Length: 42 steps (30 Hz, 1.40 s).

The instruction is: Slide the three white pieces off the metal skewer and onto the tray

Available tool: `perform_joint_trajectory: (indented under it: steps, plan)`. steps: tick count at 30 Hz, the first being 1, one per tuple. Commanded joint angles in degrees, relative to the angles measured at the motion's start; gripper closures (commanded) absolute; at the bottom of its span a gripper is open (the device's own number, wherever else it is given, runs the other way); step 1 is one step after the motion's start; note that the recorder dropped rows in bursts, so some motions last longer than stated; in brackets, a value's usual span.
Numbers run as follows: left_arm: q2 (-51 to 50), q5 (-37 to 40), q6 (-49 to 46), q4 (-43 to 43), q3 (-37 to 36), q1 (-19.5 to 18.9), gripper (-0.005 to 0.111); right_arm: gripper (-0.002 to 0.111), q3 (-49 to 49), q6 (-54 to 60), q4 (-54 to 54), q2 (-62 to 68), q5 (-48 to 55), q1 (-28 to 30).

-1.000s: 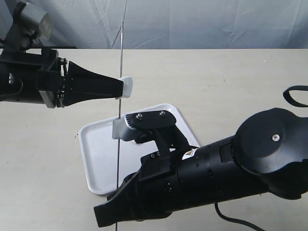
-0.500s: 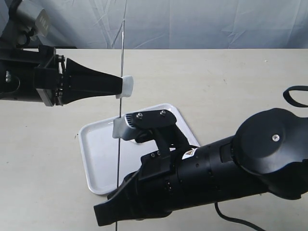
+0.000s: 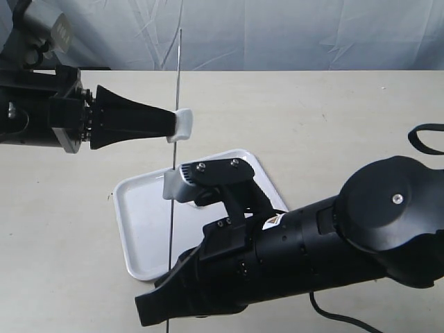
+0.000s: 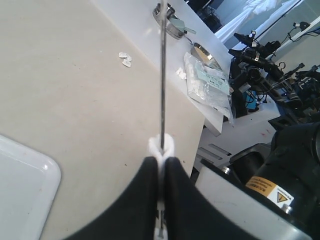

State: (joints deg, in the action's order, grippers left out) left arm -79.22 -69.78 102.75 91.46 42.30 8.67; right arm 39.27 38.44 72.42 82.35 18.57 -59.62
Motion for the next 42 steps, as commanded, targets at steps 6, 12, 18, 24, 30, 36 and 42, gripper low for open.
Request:
perform_joint_trajectory:
  steps: [6,12,18,24,30,36,42]
  plan:
    - [0.56,-0.18,-1.1,-2.62,-0.09,-0.13,0.107,0.109,0.04,0.3,0.27,0.07,0.24,0.29]
    - [0.56,-0.18,-1.47,-6.61,-0.09,-0.13,0.107,0.109,0.04,0.3,0.15,0.29,0.25,0.29]
    - [0.56,-0.18,-1.47,-8.72,0.02,-0.13,0.107,0.109,-0.08,0.3,0.15,1.38,1.35,0.18]
    - [0.56,-0.18,-0.99,-9.56,2.4,-0.13,0.107,0.109,-0.08,0.3,0.15,4.48,3.08,0.18]
    - [0.56,-0.18,0.52,-9.67,5.97,-0.26,0.107,0.109,-0.08,0.3,0.15,5.25,3.8,0.18]
    - [0.56,-0.18,3.0,-9.53,8.78,-3.07,0.107,0.109,-0.08,0.3,0.07,6.16,4.36,0.18]
    - [0.56,-0.18,4.16,-10.39,11.35,-3.82,0.107,0.109,-0.08,0.3,0.07,6.29,4.36,0.18]
